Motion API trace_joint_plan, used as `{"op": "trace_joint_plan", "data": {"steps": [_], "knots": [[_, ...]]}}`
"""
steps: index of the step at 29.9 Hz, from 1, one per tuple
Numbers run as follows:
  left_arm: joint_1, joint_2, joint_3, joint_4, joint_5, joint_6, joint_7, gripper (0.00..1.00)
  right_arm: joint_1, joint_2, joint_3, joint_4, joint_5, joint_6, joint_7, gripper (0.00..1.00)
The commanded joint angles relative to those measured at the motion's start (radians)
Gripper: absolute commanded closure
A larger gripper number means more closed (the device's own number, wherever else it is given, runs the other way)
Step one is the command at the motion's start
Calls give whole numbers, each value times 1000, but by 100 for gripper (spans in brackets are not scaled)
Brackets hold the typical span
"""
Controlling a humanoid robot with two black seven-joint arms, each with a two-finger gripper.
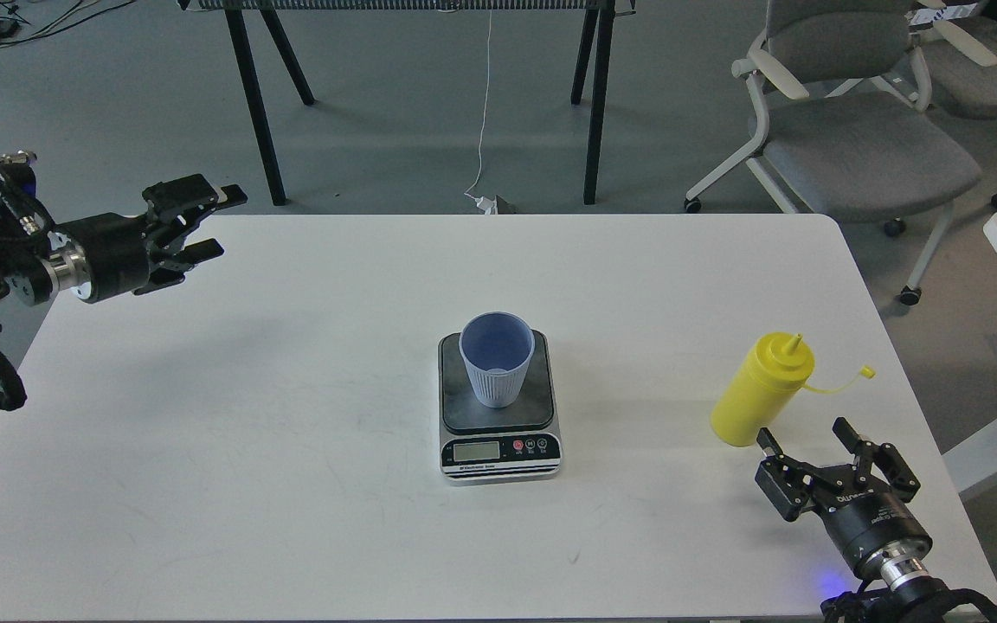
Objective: Pour seasoning into cup on scale with both arms
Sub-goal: 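Move the right gripper toward the yellow squeeze bottle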
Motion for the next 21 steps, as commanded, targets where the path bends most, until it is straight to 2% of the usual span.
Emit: {"op": "trace_joint_plan", "data": {"steps": [1,10,21], "knots": [[1,0,0,0,-1,0,0,0,27,38,1,-52,-39,0,-2,0],[17,2,0,0,0,0,0,1,49,98,1,-75,-87,0,-2,0],[21,0,0,0,0,0,0,1,81,102,1,-84,-101,0,-2,0]]}}
